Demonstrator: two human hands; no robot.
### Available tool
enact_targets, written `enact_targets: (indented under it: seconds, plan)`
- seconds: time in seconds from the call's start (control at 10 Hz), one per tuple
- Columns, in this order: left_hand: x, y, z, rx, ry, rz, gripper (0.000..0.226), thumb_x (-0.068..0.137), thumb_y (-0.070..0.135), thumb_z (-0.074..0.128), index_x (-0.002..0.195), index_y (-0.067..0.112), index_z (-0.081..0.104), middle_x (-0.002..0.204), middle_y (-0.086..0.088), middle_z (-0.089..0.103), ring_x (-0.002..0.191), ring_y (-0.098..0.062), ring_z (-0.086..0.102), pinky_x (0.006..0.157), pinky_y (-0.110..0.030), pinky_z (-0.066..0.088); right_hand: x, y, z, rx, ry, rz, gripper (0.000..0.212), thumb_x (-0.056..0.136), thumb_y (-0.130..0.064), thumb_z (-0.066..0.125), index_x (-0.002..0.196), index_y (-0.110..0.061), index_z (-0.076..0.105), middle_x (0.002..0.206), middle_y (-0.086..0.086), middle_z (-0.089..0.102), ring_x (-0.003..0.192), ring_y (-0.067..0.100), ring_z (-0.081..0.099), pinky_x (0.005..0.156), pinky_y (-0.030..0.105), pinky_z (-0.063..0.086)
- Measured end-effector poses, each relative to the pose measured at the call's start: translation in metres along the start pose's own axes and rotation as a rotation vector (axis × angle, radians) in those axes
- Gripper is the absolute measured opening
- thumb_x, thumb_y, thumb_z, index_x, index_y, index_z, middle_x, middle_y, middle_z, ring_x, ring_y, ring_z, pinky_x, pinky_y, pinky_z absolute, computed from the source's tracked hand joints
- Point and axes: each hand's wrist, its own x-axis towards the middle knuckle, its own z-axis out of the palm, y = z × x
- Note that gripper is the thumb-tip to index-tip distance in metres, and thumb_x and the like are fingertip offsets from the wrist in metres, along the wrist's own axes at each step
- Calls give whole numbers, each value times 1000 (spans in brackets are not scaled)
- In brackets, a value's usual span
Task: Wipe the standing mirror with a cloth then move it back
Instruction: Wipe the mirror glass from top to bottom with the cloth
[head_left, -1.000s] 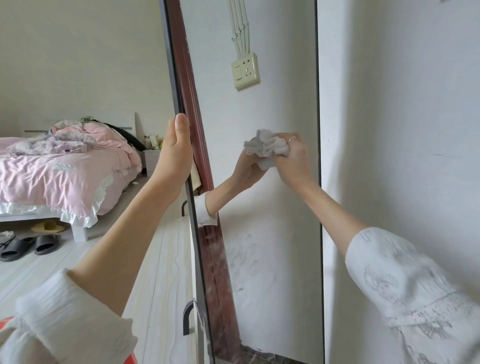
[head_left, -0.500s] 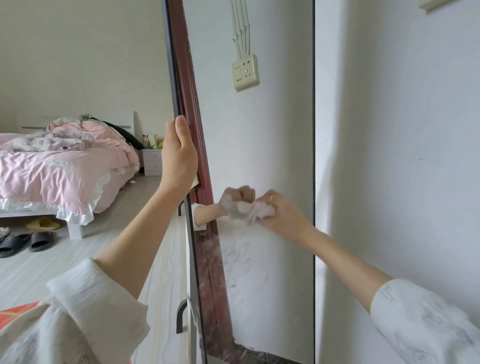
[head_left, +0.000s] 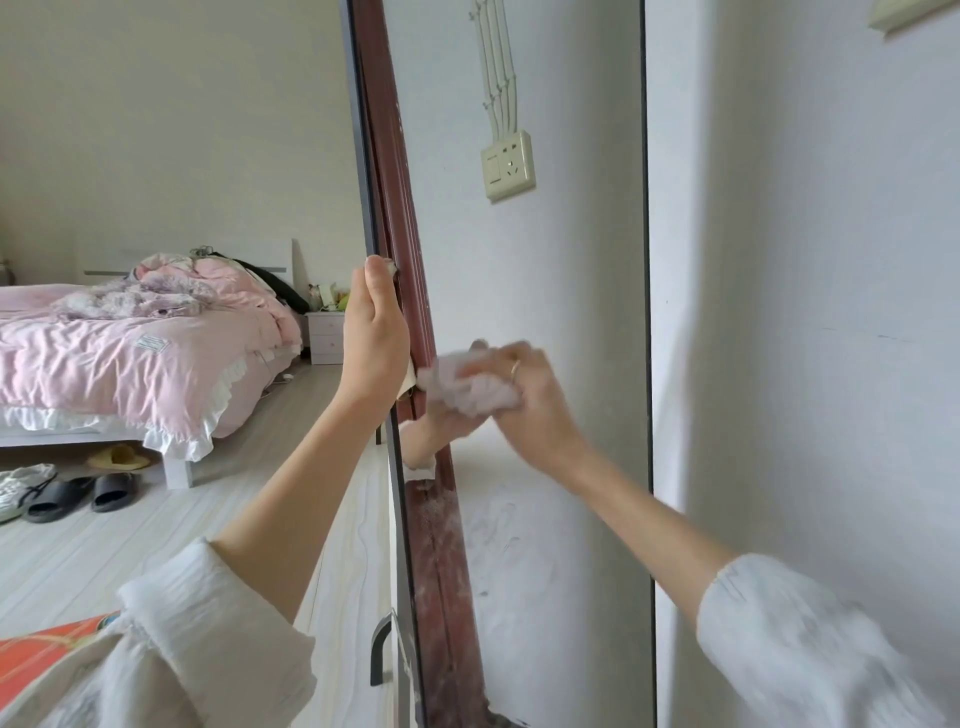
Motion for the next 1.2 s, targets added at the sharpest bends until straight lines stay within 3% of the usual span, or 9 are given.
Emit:
enact_targets:
  seconds: [0.1, 0.2, 0.3, 0.5, 0.6, 0.7, 0.8, 1.0, 1.2]
  plan:
    - [2, -4, -3, -27, -12, 43, 51, 101, 38, 17, 139, 7, 32, 118, 20, 35, 106, 15, 34, 76, 11, 23, -38, 5, 9, -153, -275, -181, 34, 76, 7, 60, 98, -16, 72, 91, -6, 47, 88, 18, 40, 82, 14, 34]
    - [-4, 4, -5, 11, -62, 55, 36, 102, 36, 16, 121, 25, 45, 87, 29, 30, 67, 38, 32, 61, 14, 21, -31, 12, -9, -271, -428, -178, 36, 76, 7, 54, 95, -17, 73, 90, -7, 45, 86, 11, 33, 81, 14, 29]
    - [-8, 12, -3, 29, -75, 37, 28, 102, 35, 17, 77, 42, 27, 76, 23, 25, 56, 36, 31, 59, 12, 23, -20, 14, -22, -300, -353, -91, 26, 78, 7, 55, 97, -4, 70, 92, 9, 55, 88, 21, 43, 82, 30, 39]
    - [-6, 6, -3, 34, -85, 53, 48, 101, 38, 17, 130, 9, 40, 88, 27, 39, 72, 37, 36, 68, 12, 25, 45, -9, -32, 57, 162, 214, 25, 81, -11, 65, 105, -7, 61, 106, 7, 60, 101, 24, 59, 82, 29, 48]
    - [-6, 7, -2, 12, -77, 25, 40, 100, 40, 17, 106, 17, 49, 92, 9, 51, 82, 9, 49, 83, -14, 35, 57, -30, -19, 14, 186, 62, 22, 79, -2, 62, 100, -5, 66, 105, 7, 58, 101, 24, 57, 83, 13, 43]
    - [-4, 8, -4, -35, -80, 8, 42, 101, 39, 18, 108, 12, 49, 97, -1, 53, 97, -4, 53, 88, -23, 36, 29, -39, 4, -43, 41, -90, 30, 77, -5, 55, 104, -9, 67, 96, -2, 49, 98, 25, 49, 81, 11, 35]
    - [-5, 8, -7, -29, -65, 13, 40, 101, 39, 17, 121, 23, 47, 93, 27, 39, 85, 27, 38, 82, -8, 26, -19, -24, 18, -144, -150, -196, 25, 79, -9, 51, 98, -9, 66, 93, 3, 54, 90, 28, 48, 80, 25, 35]
    - [-8, 9, -7, -21, -58, 7, 49, 100, 41, 16, 140, 16, 32, 115, 22, 32, 105, 15, 27, 94, -13, 16, -49, 6, -4, -309, -453, -250, 36, 70, 13, 58, 95, -9, 71, 95, 13, 57, 90, 29, 47, 84, 38, 43]
    - [-10, 11, 3, -42, -31, 47, 26, 101, 38, 19, 94, 42, 43, 86, 30, 32, 75, 30, 36, 75, 3, 24, -7, 16, -28, -358, -256, -192, 34, 76, 12, 53, 100, -5, 69, 93, 18, 56, 90, 33, 49, 78, 46, 44]
